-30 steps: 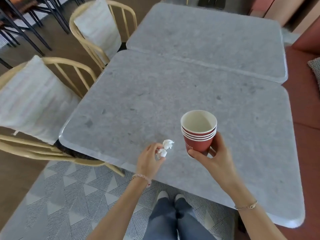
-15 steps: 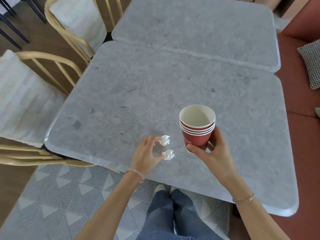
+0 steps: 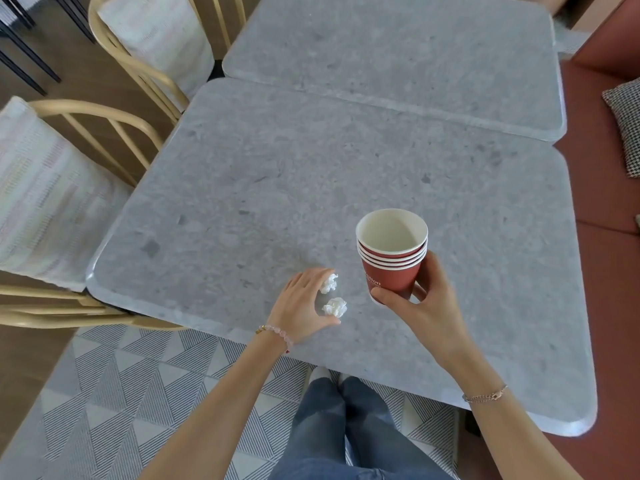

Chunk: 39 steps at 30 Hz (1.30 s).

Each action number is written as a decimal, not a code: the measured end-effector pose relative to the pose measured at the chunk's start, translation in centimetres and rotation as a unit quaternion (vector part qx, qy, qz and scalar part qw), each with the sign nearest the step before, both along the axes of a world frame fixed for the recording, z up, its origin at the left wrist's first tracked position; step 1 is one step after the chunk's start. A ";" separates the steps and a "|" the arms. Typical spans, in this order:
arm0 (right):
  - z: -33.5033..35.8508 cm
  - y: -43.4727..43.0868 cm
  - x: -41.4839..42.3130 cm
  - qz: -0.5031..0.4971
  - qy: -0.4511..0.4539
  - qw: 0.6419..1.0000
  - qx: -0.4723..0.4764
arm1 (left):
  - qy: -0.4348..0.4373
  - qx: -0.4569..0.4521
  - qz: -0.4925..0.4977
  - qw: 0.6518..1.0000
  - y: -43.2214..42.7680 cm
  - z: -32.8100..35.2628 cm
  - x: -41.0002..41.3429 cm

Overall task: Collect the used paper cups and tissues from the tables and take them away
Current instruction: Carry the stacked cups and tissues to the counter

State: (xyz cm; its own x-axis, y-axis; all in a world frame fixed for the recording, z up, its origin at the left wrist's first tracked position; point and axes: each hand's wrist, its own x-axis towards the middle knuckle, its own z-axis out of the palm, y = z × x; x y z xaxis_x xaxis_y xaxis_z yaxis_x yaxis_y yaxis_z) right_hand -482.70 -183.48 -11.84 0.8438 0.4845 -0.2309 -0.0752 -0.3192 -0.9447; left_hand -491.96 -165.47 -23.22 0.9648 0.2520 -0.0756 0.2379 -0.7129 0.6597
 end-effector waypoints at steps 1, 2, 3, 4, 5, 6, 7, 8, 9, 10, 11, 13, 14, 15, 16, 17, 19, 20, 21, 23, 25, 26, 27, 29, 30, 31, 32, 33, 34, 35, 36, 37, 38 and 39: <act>0.0 0.0 0.0 0.003 -0.001 1.000 0.001 | -0.002 0.003 0.000 1.000 -0.2 -0.1 0.0; 0.0 -0.1 0.1 0.005 -0.001 1.000 0.002 | -0.003 0.003 0.002 1.000 -0.3 -0.2 0.1; 0.0 -0.1 0.1 0.007 -0.002 1.000 0.002 | -0.005 0.002 0.007 1.000 -0.4 -0.2 0.1; -0.1 -0.1 0.2 0.008 -0.002 1.000 0.003 | -0.010 0.002 0.015 1.000 -0.6 -0.3 0.2; -0.1 -0.1 0.2 0.009 -0.001 1.000 0.003 | -0.020 0.003 0.022 1.000 -0.6 -0.4 0.2; -0.1 -0.2 0.2 0.008 0.001 1.000 0.003 | -0.028 0.006 0.028 0.999 -0.7 -0.5 0.3; -0.1 -0.2 0.3 0.008 0.003 1.000 0.003 | -0.034 0.008 0.032 0.999 -0.7 -0.6 0.3; -0.2 -0.2 0.3 0.007 0.004 1.000 0.003 | -0.037 0.010 0.033 0.999 -0.6 -0.7 0.3; -0.2 -0.3 0.3 0.006 0.005 1.000 0.003 | -0.038 0.011 0.034 0.999 -0.6 -0.7 0.3; -0.2 -0.3 0.4 0.005 0.006 1.000 0.002 | -0.038 0.012 0.034 0.999 -0.6 -0.7 0.3; -0.2 -0.4 0.4 0.005 0.006 1.000 0.001 | -0.038 0.014 0.035 0.999 -0.7 -0.6 0.3; -0.2 -0.5 0.5 0.005 0.007 1.000 -0.002 | -0.044 0.016 0.038 0.998 -0.7 -0.4 0.4; -0.2 -0.5 0.5 0.003 0.008 1.000 -0.002 | -0.047 0.015 0.040 0.998 -0.8 -0.2 0.5; -0.2 -0.5 0.6 0.002 0.007 1.000 -0.002 | -0.048 0.014 0.045 0.998 -0.8 0.2 0.6; -0.1 -0.6 0.7 0.001 0.006 1.000 -0.002 | -0.049 0.012 0.052 0.997 -0.8 0.6 0.7; 0.0 -0.6 0.8 -0.001 0.003 1.000 -0.002 | -0.055 0.010 0.062 0.997 -0.8 1.2 1.0; 0.5 -0.5 1.1 -0.004 -0.004 1.000 0.000 | -0.068 -0.004 0.089 0.994 -0.6 2.7 1.5; 0.8 -0.4 1.2 -0.004 -0.008 1.000 0.002 | -0.075 -0.013 0.099 0.992 -0.5 3.6 1.8; 1.2 -0.3 1.3 -0.003 -0.011 1.000 0.006 | -0.082 -0.019 0.107 0.991 -0.3 4.6 2.1; 1.8 -0.1 1.7 -0.005 -0.019 1.000 0.014 | -0.100 -0.021 0.113 0.988 0.1 6.4 2.6; 2.5 0.2 2.1 -0.006 -0.029 0.999 0.024 | -0.125 -0.020 0.116 0.985 0.4 8.2 2.9; 2.8 0.3 2.4 -0.005 -0.034 0.999 0.029 | -0.140 -0.018 0.121 0.983 0.6 9.1 3.1; 3.3 0.5 2.6 -0.004 -0.038 0.999 0.035 | -0.154 -0.015 0.129 0.980 0.7 10.1 3.2; 4.1 0.8 3.1 -0.002 -0.045 0.998 0.053 | -0.182 -0.011 0.148 0.972 0.9 11.8 3.3; 4.6 0.9 3.3 0.000 -0.049 0.997 0.061 | -0.195 -0.012 0.155 0.968 1.0 12.6 3.3; 5.0 1.0 3.5 0.004 -0.054 0.996 0.068 | -0.205 -0.015 0.160 0.965 1.1 13.3 3.3; 5.3 1.1 3.6 0.007 -0.058 0.996 0.073 | -0.215 -0.015 0.162 0.963 1.2 14.0 3.3; 5.6 1.3 3.7 0.010 -0.064 0.995 0.077 | -0.226 -0.012 0.164 0.960 1.3 14.6 3.2; 5.9 1.4 3.7 0.012 -0.069 0.994 0.079 | -0.236 -0.007 0.165 0.958 1.4 15.2 3.2; 6.2 1.6 3.8 0.013 -0.074 0.994 0.081 | -0.241 -0.004 0.168 0.956 1.5 15.7 3.1; 6.4 1.7 3.8 0.014 -0.080 0.993 0.082 | -0.244 -0.002 0.171 0.955 1.6 16.1 3.0; 6.6 1.9 3.8 0.016 -0.084 0.993 0.085 | -0.247 0.000 0.172 0.954 1.7 16.5 2.9; 6.8 2.0 3.9 0.017 -0.088 0.992 0.087 | -0.250 0.004 0.172 0.953 1.8 16.9 2.7; 7.0 2.2 3.9 0.019 -0.091 0.992 0.088 | -0.253 0.008 0.173 0.952 1.9 17.2 2.6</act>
State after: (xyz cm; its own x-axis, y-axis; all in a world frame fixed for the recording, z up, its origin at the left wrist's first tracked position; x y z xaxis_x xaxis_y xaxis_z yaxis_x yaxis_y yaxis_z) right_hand -478.84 -181.29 -4.87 0.8445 0.5353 0.0148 0.1102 -0.1466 -0.9830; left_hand -489.39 -163.53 -6.03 0.7361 0.5582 0.3828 0.1144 -0.6601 0.7424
